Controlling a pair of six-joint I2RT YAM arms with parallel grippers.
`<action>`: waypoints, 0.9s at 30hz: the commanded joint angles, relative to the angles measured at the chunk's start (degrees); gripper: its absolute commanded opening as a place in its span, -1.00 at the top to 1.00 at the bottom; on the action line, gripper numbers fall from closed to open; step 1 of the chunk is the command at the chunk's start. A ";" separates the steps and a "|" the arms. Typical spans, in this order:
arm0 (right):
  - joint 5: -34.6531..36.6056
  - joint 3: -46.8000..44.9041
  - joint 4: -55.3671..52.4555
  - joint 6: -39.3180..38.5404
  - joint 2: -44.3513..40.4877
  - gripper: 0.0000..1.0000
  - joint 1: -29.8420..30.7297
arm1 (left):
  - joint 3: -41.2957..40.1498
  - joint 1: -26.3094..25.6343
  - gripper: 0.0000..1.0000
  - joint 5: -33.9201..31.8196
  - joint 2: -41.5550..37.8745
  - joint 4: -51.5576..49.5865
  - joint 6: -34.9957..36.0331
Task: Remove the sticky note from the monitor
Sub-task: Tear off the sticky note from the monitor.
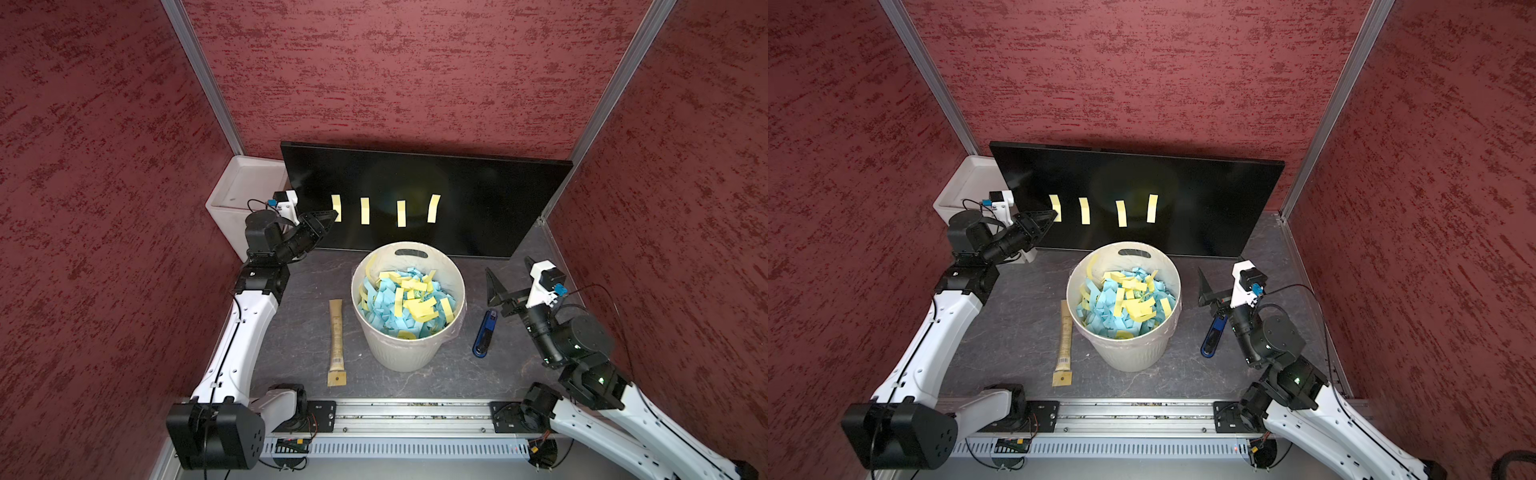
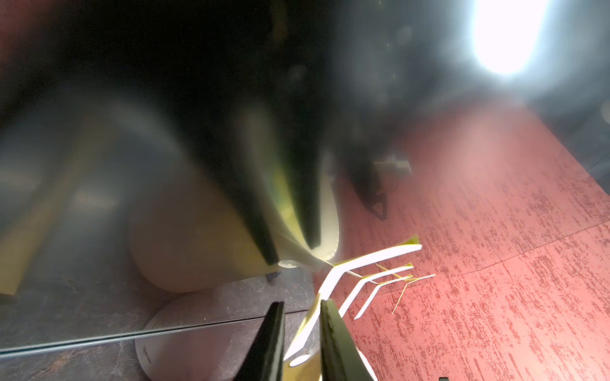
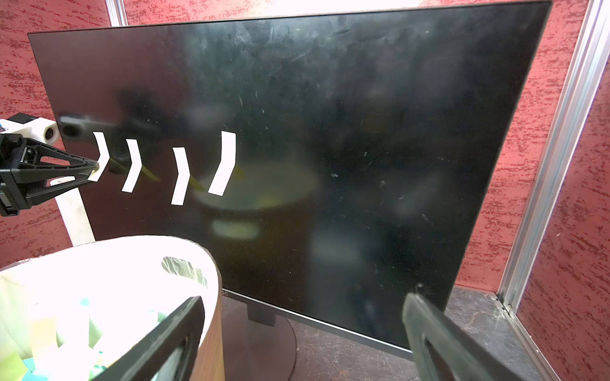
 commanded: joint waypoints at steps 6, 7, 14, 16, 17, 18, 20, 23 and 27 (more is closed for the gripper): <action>0.91 -0.45 1.56 0.53 0.14 -0.97 -0.61 | -0.06 0.26 0.61 2.22 -0.18 2.27 -0.78; 0.90 -0.43 1.64 0.55 0.14 -0.97 -0.62 | -0.14 0.22 0.63 2.29 -0.23 2.24 -0.79; 0.91 -0.49 1.65 0.66 0.31 -0.97 -0.71 | -0.92 0.39 0.77 2.31 -0.71 2.10 -1.08; 0.89 -0.56 1.65 0.80 0.31 -0.97 -0.80 | -1.14 0.43 0.83 2.31 -0.92 2.00 -1.12; 0.83 -0.58 1.65 0.81 0.31 -0.96 -0.80 | -1.29 0.39 0.87 2.31 -1.03 2.01 -1.14; 0.89 -0.58 1.65 0.86 0.31 -0.96 -0.80 | -1.42 0.47 0.91 2.25 -1.22 1.94 -1.18; 0.81 -0.57 1.65 0.81 0.31 -0.96 -0.80 | -1.62 0.48 1.00 2.22 -1.49 1.72 -1.20; 0.85 -0.49 1.67 0.93 0.32 -0.97 -0.87 | -1.96 0.53 1.00 2.15 -2.21 1.16 -1.17; 0.72 -0.45 1.48 1.05 0.40 -0.97 -0.86 | -2.66 0.49 1.00 1.90 -3.63 0.66 -1.28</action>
